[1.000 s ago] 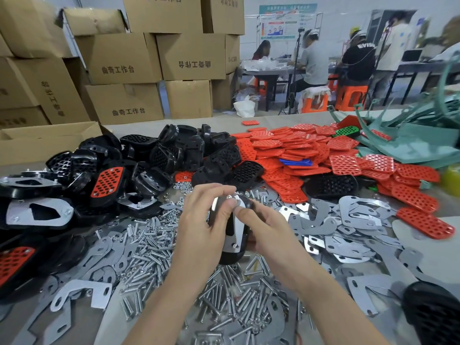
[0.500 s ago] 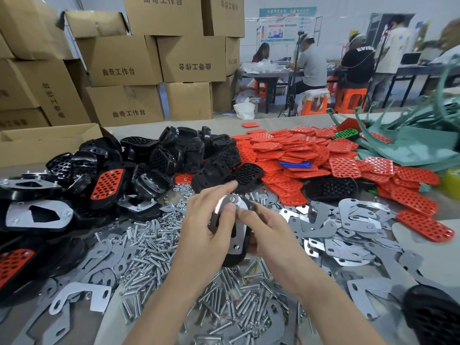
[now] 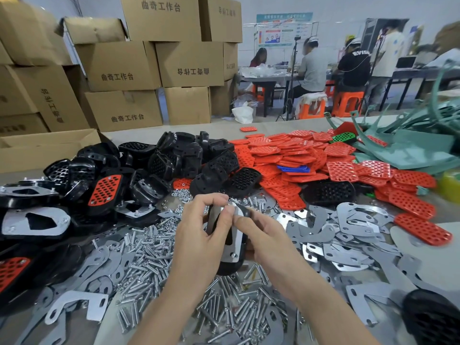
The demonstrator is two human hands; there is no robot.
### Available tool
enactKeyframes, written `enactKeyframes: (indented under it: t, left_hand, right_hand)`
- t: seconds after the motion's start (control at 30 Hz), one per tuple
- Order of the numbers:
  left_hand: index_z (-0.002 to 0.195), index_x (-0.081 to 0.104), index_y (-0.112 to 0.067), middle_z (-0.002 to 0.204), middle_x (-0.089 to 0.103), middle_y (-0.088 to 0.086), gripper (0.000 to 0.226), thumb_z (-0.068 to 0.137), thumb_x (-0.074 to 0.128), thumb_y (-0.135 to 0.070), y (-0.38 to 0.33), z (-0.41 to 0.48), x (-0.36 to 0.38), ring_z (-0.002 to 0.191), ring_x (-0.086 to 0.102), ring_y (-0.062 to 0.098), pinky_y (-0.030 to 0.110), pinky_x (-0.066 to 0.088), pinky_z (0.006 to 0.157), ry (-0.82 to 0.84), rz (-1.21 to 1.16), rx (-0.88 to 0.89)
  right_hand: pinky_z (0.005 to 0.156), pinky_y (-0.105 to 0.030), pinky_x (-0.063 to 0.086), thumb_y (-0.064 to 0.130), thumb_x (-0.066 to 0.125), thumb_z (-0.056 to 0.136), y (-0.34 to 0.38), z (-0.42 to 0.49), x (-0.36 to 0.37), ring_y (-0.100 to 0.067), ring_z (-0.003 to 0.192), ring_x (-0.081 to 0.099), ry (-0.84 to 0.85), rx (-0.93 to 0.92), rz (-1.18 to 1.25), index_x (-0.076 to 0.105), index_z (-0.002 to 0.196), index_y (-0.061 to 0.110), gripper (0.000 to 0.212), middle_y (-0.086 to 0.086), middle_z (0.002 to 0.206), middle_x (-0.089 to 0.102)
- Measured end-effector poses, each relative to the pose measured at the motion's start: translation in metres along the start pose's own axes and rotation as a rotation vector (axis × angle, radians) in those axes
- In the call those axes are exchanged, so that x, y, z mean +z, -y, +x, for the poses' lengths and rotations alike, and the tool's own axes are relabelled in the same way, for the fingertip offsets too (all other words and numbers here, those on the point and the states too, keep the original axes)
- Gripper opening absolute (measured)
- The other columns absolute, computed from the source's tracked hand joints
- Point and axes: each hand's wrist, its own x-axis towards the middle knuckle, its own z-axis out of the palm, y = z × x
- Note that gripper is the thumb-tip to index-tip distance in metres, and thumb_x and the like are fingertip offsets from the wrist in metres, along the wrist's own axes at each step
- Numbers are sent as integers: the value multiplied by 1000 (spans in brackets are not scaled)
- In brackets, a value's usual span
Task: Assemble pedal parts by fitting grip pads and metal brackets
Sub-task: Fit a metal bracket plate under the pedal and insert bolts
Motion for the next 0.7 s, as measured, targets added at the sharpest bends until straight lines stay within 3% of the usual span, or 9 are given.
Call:
enactKeyframes:
  t: [0.13, 0.27, 0.37, 0.47, 0.53, 0.6, 0.7]
  left_hand:
    - [113, 63, -42, 120, 61, -23, 21, 100, 50, -33, -2, 0, -2, 123, 56, 9, 35, 47, 99, 35, 118, 129]
    - [118, 57, -47, 120, 63, -21, 26, 93, 56, -53, -4, -1, 1, 114, 61, 5, 29, 49, 89, 16, -16, 4]
    - [106, 62, -42, 115, 65, -18, 13, 93, 64, -47, -1, 1, 1, 108, 63, 6, 41, 54, 91, 13, -24, -33]
    - [108, 65, -41, 117, 63, -21, 14, 102, 55, -32, -4, 0, 0, 120, 57, 10, 38, 49, 98, 30, 78, 84]
    - [117, 62, -41, 123, 60, -21, 21, 101, 49, -36, -7, -3, 1, 122, 56, 11, 36, 48, 98, 44, 60, 81]
    - [119, 56, -42, 122, 61, -18, 22, 99, 48, -44, -9, -6, 2, 112, 62, 10, 37, 53, 91, 54, -57, 10]
    - [109, 61, -40, 115, 65, -11, 20, 98, 46, -46, -10, -5, 1, 106, 64, 18, 49, 53, 91, 51, -71, -5]
  right_hand:
    - [76, -36, 64, 24, 56, 105, 0, 1, -2, -24, 84, 75, -11, 17, 20, 76, 99, 22, 21, -10, 98, 78]
    - [79, -38, 64, 26, 56, 106, -2, 2, -2, -26, 91, 77, 0, 17, 7, 75, 108, 21, 21, -9, 102, 79]
    - [81, -40, 64, 27, 55, 106, -3, 2, -2, -24, 90, 77, -4, 18, -1, 75, 109, 20, 21, -9, 102, 79]
    - [84, -45, 64, 27, 57, 105, -2, 2, -2, -30, 90, 76, -8, 23, 11, 74, 107, 17, 20, -15, 103, 78]
    - [85, -46, 64, 27, 56, 105, -2, 2, -3, -31, 91, 75, -8, 18, 10, 73, 107, 13, 21, -16, 105, 77]
    - [86, -48, 63, 25, 55, 106, -3, 2, -3, -30, 90, 75, -11, 15, 3, 72, 109, 10, 22, -18, 104, 77]
    - [89, -54, 61, 23, 55, 105, -4, 2, -3, -28, 86, 72, -25, 25, -19, 67, 110, 4, 23, -26, 105, 72]
